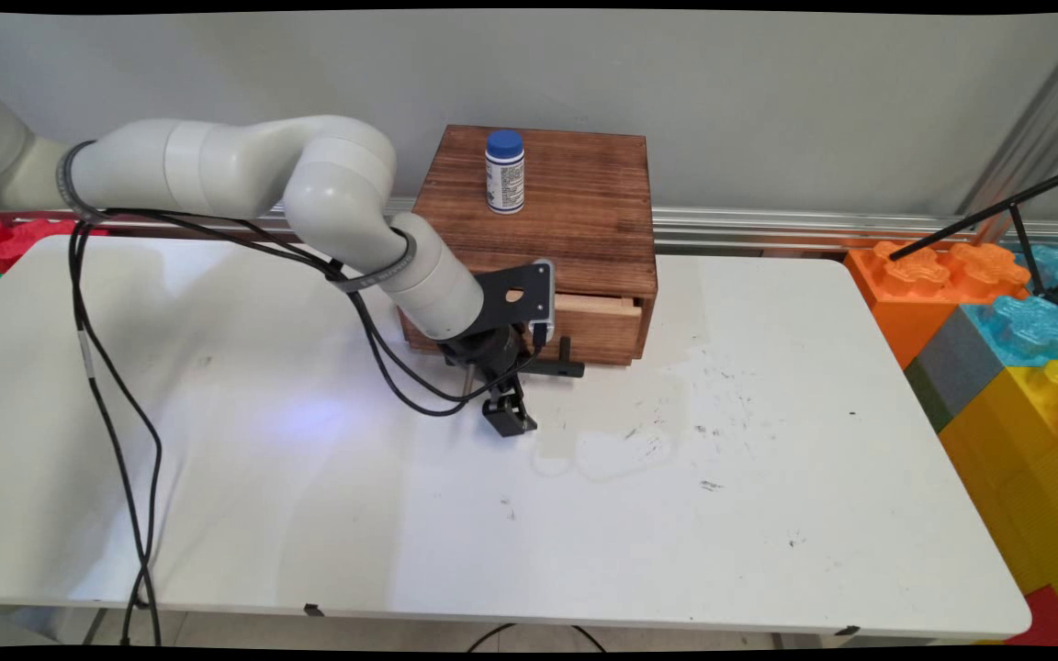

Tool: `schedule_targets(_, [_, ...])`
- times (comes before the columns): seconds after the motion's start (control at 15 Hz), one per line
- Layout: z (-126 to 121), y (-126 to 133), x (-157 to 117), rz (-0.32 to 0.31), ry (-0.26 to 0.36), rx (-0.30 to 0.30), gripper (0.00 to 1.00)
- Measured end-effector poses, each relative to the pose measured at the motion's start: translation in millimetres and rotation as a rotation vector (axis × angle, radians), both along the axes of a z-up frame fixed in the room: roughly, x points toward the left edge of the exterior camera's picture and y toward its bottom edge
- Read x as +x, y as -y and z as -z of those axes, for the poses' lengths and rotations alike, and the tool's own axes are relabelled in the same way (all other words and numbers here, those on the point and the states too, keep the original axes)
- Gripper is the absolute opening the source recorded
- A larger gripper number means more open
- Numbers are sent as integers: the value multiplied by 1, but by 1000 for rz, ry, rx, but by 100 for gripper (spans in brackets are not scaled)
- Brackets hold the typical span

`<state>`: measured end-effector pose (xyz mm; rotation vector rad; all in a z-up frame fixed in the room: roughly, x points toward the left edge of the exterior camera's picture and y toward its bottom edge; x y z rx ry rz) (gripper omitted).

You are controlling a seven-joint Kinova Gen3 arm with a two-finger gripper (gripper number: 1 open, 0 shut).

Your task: Open the drawer

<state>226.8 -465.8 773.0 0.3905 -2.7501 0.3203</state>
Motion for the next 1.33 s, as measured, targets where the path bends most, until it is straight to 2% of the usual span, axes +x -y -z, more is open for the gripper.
schedule_targets(0.47, [-7,-26,1,3,-23,39,100])
schedule_targets(1.33, [-20,-91,-2,39,-52,95,100])
